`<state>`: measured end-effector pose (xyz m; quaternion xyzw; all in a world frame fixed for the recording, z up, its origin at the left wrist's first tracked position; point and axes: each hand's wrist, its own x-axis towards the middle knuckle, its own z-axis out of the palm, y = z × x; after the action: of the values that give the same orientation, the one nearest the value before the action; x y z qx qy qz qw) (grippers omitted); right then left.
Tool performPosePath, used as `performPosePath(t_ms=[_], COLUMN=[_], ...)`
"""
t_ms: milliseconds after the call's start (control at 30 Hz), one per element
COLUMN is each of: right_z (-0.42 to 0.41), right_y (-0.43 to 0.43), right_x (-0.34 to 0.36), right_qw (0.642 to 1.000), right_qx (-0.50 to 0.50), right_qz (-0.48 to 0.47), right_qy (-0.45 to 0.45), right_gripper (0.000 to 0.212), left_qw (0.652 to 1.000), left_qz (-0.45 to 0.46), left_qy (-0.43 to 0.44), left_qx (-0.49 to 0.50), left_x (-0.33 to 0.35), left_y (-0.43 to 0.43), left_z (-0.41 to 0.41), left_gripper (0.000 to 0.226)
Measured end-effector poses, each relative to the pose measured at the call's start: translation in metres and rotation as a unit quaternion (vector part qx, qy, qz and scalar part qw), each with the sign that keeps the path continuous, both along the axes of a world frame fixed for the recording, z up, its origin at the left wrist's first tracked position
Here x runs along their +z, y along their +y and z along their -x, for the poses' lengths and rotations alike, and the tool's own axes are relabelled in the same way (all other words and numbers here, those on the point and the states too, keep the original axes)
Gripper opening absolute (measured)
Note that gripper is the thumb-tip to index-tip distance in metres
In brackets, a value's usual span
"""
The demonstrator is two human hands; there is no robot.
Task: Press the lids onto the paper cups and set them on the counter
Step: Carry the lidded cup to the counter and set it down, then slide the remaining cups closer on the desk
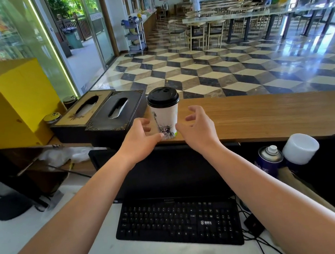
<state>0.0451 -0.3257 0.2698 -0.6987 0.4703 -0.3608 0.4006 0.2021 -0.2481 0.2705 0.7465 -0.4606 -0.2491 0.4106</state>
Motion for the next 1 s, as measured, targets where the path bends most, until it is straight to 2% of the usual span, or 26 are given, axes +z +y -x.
performPosePath(t_ms=[133, 333, 600, 800, 1000], right_z=[0.011, 0.031, 0.061, 0.083, 0.104], right_y=[0.028, 0.073, 0.136, 0.172, 0.21], right_x=[0.007, 0.004, -0.019, -0.064, -0.121], right_qw=[1.0, 0.998, 0.97, 0.938, 0.902], right_qx=[-0.004, 0.023, 0.105, 0.148, 0.173], right_qz=[-0.008, 0.025, 0.142, 0.161, 0.11], right_qy=[0.003, 0.061, 0.165, 0.268, 0.379], right_gripper=[0.065, 0.041, 0.022, 0.025, 0.025], left_qw=[1.0, 0.997, 0.976, 0.957, 0.954], left_qz=[0.003, 0.0, -0.002, -0.068, -0.177], left_qy=[-0.015, -0.074, -0.196, -0.267, -0.221], left_qx=[-0.006, -0.038, -0.09, -0.093, -0.093], left_x=[0.007, 0.008, -0.008, -0.053, -0.116], left_y=[0.023, 0.067, 0.139, 0.188, 0.25], left_z=[0.007, 0.026, 0.059, 0.085, 0.11], left_gripper=[0.07, 0.047, 0.037, 0.028, 0.024])
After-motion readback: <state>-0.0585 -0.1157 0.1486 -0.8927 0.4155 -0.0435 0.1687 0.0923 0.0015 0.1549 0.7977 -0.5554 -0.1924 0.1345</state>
